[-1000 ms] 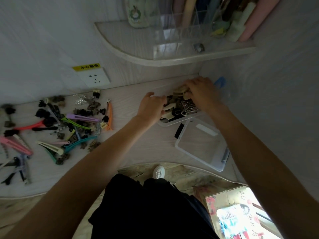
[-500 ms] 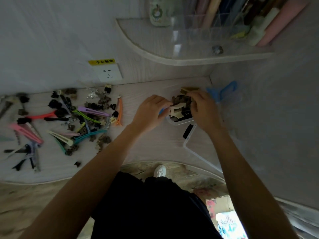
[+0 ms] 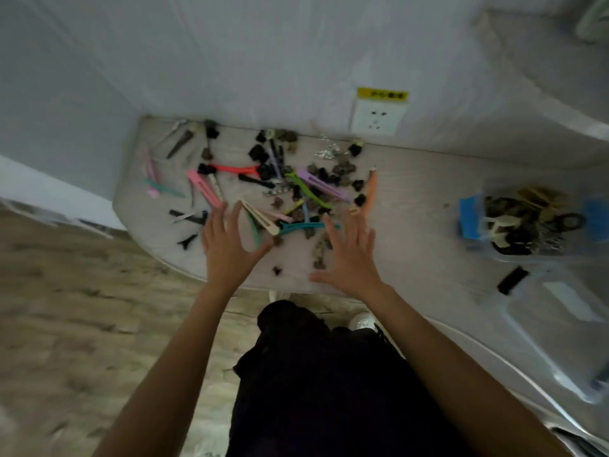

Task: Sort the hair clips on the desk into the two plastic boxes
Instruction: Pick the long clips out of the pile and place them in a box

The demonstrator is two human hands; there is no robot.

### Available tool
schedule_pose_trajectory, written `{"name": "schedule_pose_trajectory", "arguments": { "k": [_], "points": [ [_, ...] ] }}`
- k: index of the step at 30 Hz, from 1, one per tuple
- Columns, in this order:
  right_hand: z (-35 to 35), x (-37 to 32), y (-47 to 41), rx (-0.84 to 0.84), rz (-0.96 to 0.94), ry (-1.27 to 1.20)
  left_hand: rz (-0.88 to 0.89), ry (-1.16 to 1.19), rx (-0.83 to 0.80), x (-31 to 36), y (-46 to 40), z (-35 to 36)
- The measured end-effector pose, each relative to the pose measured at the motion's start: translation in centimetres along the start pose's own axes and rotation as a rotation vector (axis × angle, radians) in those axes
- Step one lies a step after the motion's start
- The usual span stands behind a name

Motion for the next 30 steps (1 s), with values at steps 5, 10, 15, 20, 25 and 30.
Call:
{"name": "schedule_pose_trajectory", "arguments": {
  "k": [5, 10, 15, 20, 25, 30],
  "points": [
    [2.5, -1.8, -2.3, 0.131, 0.065, 0.090, -0.301, 0.071, -0.065, -6.9, 1.4, 0.4],
    [1.4, -2.8, -5.2, 0.217, 0.196, 0.119, -0.167, -0.014, -0.164, -7.0, -1.3, 2.3],
    [-0.4, -2.6, -5.7, 0.325, 0.202, 0.125, 0.089, -0.054, -0.269, -2.6, -4.6, 4.0],
    [-1.4, -3.4, -5.5, 0.447, -0.162, 0.318, 0.206, -0.041, -0.264, -1.7, -6.4, 3.3],
    [-2.2, -4.1, -6.7, 0.349, -0.162, 0.318, 0.332, 0.047, 0.032, -4.1, -9.0, 0.6],
    [-5.0, -5.0, -6.6, 0.484, -0.084, 0.019, 0.296, -0.042, -0.169, -6.4, -13.6, -0.6]
  ]
}}
Point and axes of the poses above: each hand's wrist, its own y-axis away from the middle knuckle, its own z-axis out of the palm, x = y × z, the point moved 1 cm from there along -y, towards the middle knuckle, and after that the axes turned 2 degrees about -x, right-handed, at the moved point
